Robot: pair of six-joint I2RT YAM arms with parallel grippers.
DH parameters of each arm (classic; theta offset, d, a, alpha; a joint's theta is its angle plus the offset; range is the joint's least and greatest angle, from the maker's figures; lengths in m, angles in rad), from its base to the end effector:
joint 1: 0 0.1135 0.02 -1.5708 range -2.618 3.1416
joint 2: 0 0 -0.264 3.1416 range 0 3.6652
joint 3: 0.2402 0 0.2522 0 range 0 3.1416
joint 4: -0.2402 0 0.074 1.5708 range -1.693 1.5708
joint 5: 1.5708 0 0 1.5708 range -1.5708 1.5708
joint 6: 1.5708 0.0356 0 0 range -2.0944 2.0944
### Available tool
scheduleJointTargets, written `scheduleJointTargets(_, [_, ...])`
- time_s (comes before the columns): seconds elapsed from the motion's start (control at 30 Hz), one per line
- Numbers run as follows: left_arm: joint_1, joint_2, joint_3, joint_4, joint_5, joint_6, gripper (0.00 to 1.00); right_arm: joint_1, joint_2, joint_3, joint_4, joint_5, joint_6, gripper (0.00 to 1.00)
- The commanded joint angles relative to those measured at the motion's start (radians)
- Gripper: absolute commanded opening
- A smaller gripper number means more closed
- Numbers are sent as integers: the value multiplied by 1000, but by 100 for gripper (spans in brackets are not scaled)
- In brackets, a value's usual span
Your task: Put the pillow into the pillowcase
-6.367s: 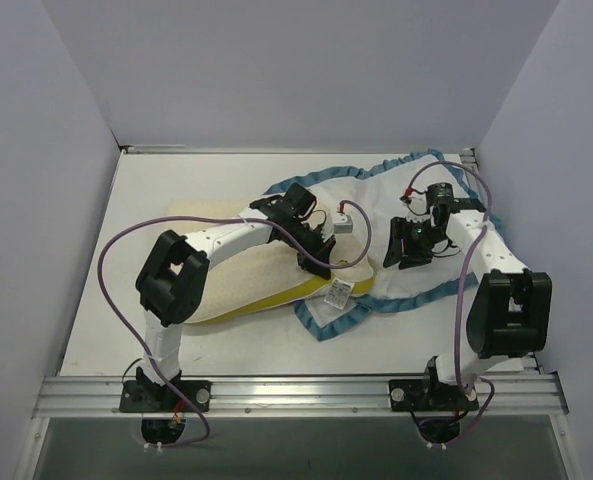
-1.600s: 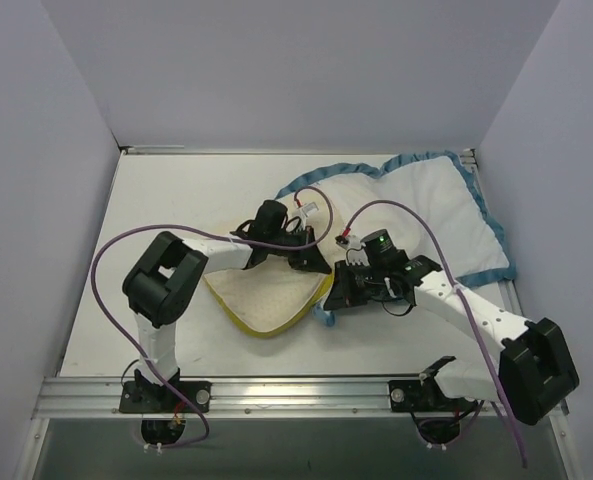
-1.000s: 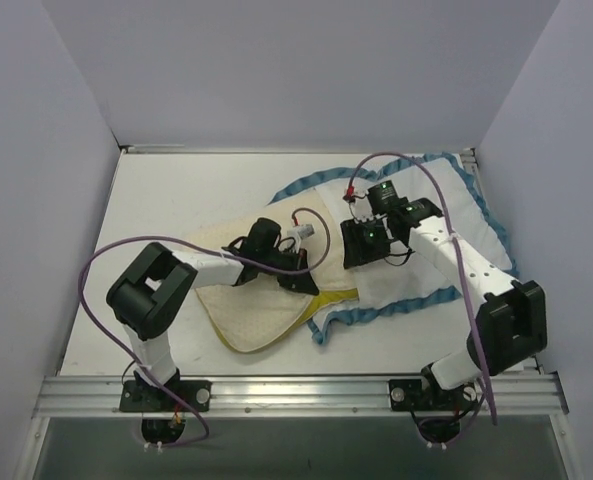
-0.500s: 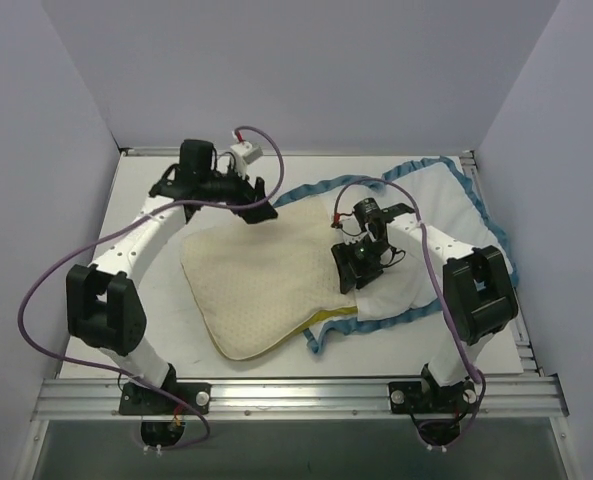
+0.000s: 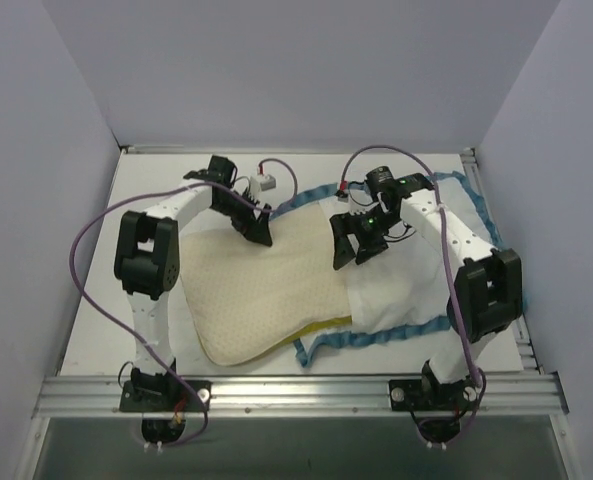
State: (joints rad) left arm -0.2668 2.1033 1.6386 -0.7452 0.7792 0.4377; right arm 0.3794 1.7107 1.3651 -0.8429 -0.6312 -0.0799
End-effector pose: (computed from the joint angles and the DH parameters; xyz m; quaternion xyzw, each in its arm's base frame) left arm 0.4130 -0.1388 0.1919 0.3780 0.8306 -0.3581 0.1973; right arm 0.3136 0.1476 0.2531 -0.2699 0.8954 0.3283 0.1331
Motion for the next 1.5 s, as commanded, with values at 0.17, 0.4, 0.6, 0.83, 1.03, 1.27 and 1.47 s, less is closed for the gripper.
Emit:
scheduleJointTargets(0.17, [-28, 9, 0, -126, -8, 255, 44, -103, 321, 815, -44, 155, -101, 93])
scheduleJointTargets(0.4, [-173, -117, -85, -85, -67, 456, 0, -60, 567, 1030, 11, 180, -260, 95])
scheduleJointTargets(0.6, [-238, -163, -135, -33, -120, 481, 0, -7, 598, 888, 140, 218, -351, 96])
scheduleJointTargets(0.83, [-241, -190, -138, -31, -136, 493, 0, -16, 558, 723, 97, 174, -483, 90])
scheduleJointTargets(1.03, [-252, -196, -134, -16, -149, 498, 0, -16, 592, 701, 28, 180, -521, 45])
scheduleJointTargets(1.27, [-339, -278, -201, 180, -216, 382, 0, 50, 586, 884, -18, -49, -341, 1])
scheduleJointTargets(1.47, [-446, -387, -319, 495, -349, 288, 0, 145, 500, 833, 14, -189, -72, 0])
